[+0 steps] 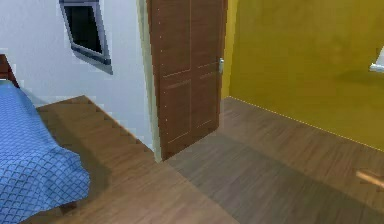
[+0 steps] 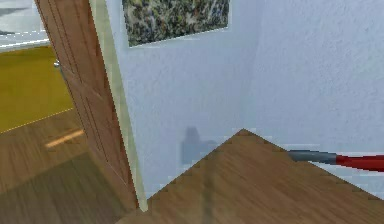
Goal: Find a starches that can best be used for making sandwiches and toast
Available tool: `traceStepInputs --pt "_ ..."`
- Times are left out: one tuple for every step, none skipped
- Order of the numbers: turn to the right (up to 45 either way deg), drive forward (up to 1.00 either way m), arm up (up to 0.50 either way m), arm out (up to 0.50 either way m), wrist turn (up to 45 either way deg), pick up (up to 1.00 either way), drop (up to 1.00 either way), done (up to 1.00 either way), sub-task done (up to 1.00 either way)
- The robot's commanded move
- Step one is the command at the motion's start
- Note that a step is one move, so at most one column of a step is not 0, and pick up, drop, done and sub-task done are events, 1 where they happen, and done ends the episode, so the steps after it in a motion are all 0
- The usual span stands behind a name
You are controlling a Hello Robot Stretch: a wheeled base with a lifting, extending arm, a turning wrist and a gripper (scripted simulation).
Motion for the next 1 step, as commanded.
traceStepInputs --pt "0.0 0.2 0.0 0.0 0.0 0.0 0.0 0.0 0.0"
